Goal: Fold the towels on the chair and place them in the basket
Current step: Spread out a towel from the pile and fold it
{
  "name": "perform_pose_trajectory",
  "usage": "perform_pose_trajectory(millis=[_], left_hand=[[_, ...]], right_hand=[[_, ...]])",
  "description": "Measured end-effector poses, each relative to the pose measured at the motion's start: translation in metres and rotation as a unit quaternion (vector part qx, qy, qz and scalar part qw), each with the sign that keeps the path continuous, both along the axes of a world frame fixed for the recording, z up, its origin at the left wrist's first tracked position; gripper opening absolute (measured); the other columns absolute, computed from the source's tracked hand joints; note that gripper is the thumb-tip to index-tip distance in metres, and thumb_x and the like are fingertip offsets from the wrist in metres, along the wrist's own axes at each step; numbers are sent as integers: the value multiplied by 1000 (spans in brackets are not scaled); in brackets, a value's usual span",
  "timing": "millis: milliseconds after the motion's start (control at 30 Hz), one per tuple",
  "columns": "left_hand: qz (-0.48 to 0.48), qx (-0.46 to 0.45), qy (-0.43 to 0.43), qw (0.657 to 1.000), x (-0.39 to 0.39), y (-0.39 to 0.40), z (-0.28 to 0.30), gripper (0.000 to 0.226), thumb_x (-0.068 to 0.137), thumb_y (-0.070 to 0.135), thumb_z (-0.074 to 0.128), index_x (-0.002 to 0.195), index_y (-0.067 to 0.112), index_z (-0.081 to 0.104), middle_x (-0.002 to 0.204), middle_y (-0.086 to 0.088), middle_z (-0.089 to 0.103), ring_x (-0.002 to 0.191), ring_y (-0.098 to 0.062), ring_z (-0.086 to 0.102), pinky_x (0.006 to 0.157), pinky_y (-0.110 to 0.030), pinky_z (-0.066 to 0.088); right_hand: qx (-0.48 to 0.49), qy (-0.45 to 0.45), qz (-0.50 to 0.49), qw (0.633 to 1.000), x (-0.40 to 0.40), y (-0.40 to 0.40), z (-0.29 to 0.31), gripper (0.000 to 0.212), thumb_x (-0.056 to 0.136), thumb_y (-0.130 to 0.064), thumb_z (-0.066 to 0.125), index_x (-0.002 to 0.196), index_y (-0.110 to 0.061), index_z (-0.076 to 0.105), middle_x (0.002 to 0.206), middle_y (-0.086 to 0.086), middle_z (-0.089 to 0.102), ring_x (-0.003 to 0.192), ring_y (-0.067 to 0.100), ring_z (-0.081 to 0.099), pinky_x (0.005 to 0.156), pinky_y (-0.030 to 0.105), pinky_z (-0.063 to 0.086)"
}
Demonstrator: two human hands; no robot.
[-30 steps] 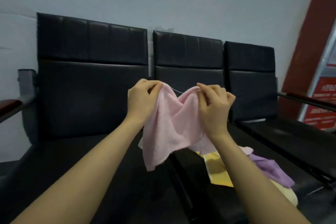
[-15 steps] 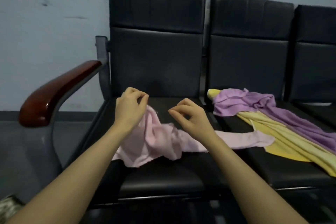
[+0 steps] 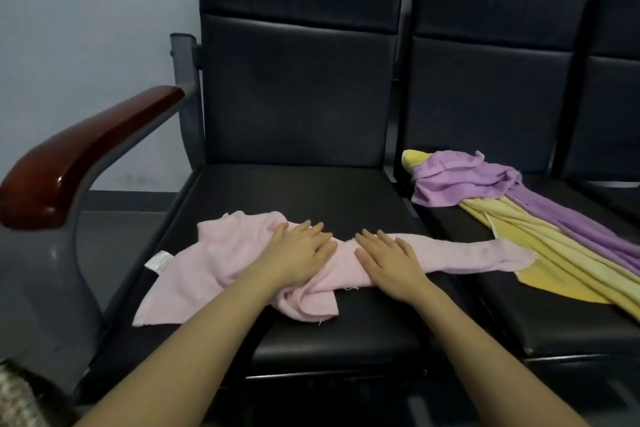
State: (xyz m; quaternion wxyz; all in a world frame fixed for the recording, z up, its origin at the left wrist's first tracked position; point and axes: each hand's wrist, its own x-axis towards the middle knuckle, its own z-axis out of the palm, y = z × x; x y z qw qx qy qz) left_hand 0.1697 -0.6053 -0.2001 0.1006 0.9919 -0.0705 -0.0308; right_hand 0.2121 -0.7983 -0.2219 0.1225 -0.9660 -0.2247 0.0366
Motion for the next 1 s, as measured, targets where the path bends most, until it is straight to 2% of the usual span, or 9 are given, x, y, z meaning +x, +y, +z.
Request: perform_pose_trajectory(millis=[133,233,300,367,467,567,700,867,1000], left_hand=[[38,47,51,997,16,19,-10,49,103,37,13,151,29,19,160,5,8,147,-15,6,116,-50,0],[62,78,43,994,21,29,-4,48,103,35,12,146,28,30,158,1,19,142,-19,24,113,-49,12],[60,96,24,993,19,33,1,42,103,35,14,127,28,48,147,-3,40,128,-23,42,106,-49,24],[61,82,-3,995,19,38,6,34,102,36,18,101,26,51,127,0,57,111,-22,52,98,-45,31],[80,0,-42,996,27,44,9,39,102,37,25,127,26,53,138,5,51,122,-19,48,101,-40,25],[76,-44,-59,994,42,44,8,40,103,34,28,140,27,44,143,7,47,128,-14,43,103,-34,21],[83,-86,-56,991,51,39,-10,39,102,29,34,139,27,46,137,4,54,124,-17,48,102,-33,25],[98,-142,-101,980,44,43,-17,34,98,25,44,131,26,55,125,4,59,117,-15,49,95,-30,27],[85,-120,-105,984,31,48,-12,28,99,29,44,116,28,66,112,5,59,109,-14,49,78,-27,16]], right_hand=[[-3,8,38,999,28,14,-2,49,104,-42,23,152,-32,21,160,-12,15,148,9,7,118,36,2],[9,-1,80,997,44,27,-6,46,103,-44,25,149,-36,28,158,-14,20,146,7,10,117,35,2],[23,-1,103,994,54,31,-6,45,103,-45,28,147,-37,33,157,-15,24,145,5,13,116,33,3],[45,7,122,992,61,31,-5,43,102,-45,31,144,-37,37,155,-15,28,144,3,16,114,31,4],[134,-17,97,986,61,30,-5,40,99,-47,37,134,-35,51,147,-14,40,136,3,28,106,24,10],[205,-85,35,974,52,32,-5,44,88,-50,37,119,-34,63,118,-11,51,109,4,36,87,22,15],[189,-116,-13,975,36,40,1,25,94,-41,54,113,-32,66,94,-17,50,100,10,47,81,26,16],[139,-75,-2,988,17,56,-1,39,94,-45,51,132,-36,52,111,-8,51,106,13,45,85,30,19],[213,-12,-38,976,13,59,-2,21,95,-35,54,111,-32,69,101,-8,46,101,11,41,80,29,14]])
